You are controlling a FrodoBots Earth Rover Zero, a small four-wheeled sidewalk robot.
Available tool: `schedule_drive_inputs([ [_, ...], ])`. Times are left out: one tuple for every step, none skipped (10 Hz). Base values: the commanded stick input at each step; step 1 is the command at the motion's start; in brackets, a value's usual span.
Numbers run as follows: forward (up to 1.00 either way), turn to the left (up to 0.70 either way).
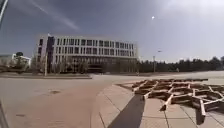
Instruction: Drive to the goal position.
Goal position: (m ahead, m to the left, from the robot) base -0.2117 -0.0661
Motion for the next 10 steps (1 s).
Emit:
schedule_drive_inputs([
  [0.05,0.00],
  [0.05,0.00],
  [0.05,0.00],
  [0.05,0.00],
  [0.05,0.00],
  [0.05,0.00],
  [0.05,0.00],
  [0.05,0.00],
  [0.05,0.00],
  [0.05,0.00],
])
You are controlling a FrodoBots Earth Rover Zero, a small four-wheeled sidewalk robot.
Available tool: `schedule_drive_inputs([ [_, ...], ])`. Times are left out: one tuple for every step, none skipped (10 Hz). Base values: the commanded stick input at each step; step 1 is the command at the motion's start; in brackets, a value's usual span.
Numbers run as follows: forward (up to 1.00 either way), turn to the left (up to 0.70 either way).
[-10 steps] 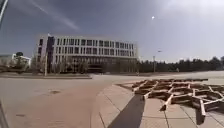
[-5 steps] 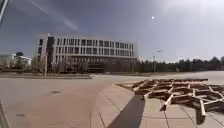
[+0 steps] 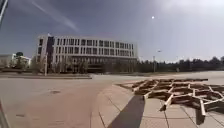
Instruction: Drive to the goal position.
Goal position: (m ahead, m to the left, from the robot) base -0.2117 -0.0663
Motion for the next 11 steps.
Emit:
schedule_drive_inputs([
  [0.05,0.00],
  [0.05,0.00],
  [0.05,0.00],
  [0.05,0.00],
  [0.05,0.00],
  [0.05,0.00],
  [0.05,0.00],
  [0.05,0.00],
  [0.05,0.00],
  [0.05,0.00],
  [0.05,0.00],
])
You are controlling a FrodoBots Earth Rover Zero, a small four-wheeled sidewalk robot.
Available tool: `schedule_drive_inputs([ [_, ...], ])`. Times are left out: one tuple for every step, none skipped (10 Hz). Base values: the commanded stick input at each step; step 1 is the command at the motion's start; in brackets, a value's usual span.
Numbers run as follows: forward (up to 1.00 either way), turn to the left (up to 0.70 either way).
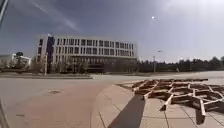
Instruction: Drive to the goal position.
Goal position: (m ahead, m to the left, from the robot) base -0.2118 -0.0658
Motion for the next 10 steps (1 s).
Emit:
schedule_drive_inputs([
  [0.05,0.00],
  [0.05,0.00],
  [0.05,0.00],
  [0.05,0.00],
  [0.05,0.00],
  [0.05,0.00],
  [0.05,0.00],
  [0.05,0.00],
  [0.05,0.00],
  [0.05,0.00],
])
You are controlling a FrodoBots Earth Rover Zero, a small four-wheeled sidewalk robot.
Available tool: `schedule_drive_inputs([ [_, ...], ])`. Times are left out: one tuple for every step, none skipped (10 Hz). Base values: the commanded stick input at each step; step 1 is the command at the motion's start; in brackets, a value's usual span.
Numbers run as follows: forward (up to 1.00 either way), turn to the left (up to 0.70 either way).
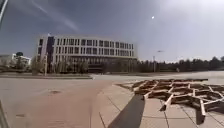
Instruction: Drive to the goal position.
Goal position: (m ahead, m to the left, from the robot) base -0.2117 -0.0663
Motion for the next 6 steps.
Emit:
schedule_drive_inputs([
  [0.05,0.00],
  [0.05,0.00],
  [0.05,0.00],
  [0.05,0.00],
  [0.05,0.00],
  [0.05,0.00],
])
